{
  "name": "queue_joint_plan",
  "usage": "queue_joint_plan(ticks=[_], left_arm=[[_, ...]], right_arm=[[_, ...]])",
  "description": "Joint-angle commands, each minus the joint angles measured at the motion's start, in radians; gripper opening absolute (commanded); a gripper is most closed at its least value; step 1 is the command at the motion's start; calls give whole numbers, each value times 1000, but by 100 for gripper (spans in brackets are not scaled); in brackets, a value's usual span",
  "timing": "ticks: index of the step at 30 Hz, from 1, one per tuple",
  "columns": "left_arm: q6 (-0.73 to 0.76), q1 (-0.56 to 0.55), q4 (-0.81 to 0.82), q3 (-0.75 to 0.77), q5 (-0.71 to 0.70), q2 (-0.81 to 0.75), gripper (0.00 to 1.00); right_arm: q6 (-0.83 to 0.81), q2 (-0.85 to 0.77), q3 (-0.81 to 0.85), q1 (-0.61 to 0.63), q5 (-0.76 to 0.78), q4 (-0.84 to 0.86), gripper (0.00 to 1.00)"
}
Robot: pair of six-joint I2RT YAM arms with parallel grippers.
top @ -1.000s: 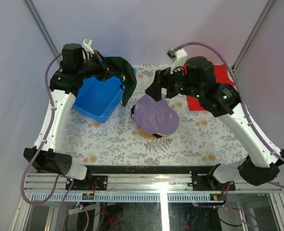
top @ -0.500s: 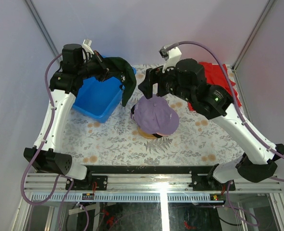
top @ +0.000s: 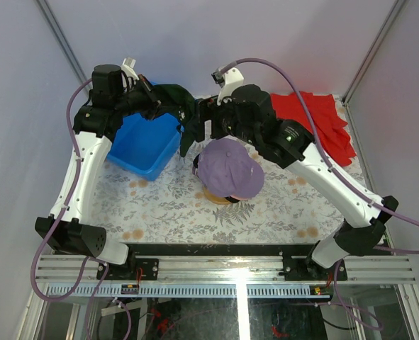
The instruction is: Stack the hats
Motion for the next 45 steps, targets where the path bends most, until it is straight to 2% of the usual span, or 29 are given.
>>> queue_joint_plan(ticks=[1, 6, 8, 9, 11, 13, 14, 17, 21, 23, 30, 36, 41, 45], left_arm=[[-21, -4, 27, 15, 38, -11, 0], [-35, -4, 28, 9, 57, -24, 0], [-37, -4, 28, 6, 64, -29, 0], [-38, -4, 28, 5, 66, -32, 0], [-38, -4, 28, 6, 67, -36, 0], [-37, -4, 27, 7, 72, -37, 0], [-35, -5, 28, 8, 72, -38, 0], [-12, -4, 5, 35, 78, -29, 3], [45, -2, -75, 141, 82, -5, 28], [53, -2, -96, 175, 93, -5, 34], [-41, -1, -45, 121, 199, -37, 43], [-146, -23, -22, 98, 264, -50, 46], [-243, -35, 7, 98, 310, -81, 48], [-306, -39, 7, 99, 331, -107, 50]], right_arm=[[10, 3, 31, 9, 60, 98, 86], [8, 40, 17, 9, 86, 153, 85], [10, 61, 25, 8, 90, 166, 78], [12, 70, 35, 8, 92, 164, 69], [21, 82, 48, 8, 90, 147, 35], [32, 71, 40, 9, 88, 130, 6], [33, 61, 29, 9, 88, 122, 0], [28, -4, -19, 9, 118, 103, 0], [4, -102, -112, 7, 195, 84, 0], [-9, -139, -134, 6, 224, 70, 0], [-41, -174, -129, 6, 254, 1, 0], [-104, -176, -135, 25, 311, -10, 0], [-211, -167, -148, 94, 506, 36, 0], [-322, -185, -188, 122, 646, 139, 0]])
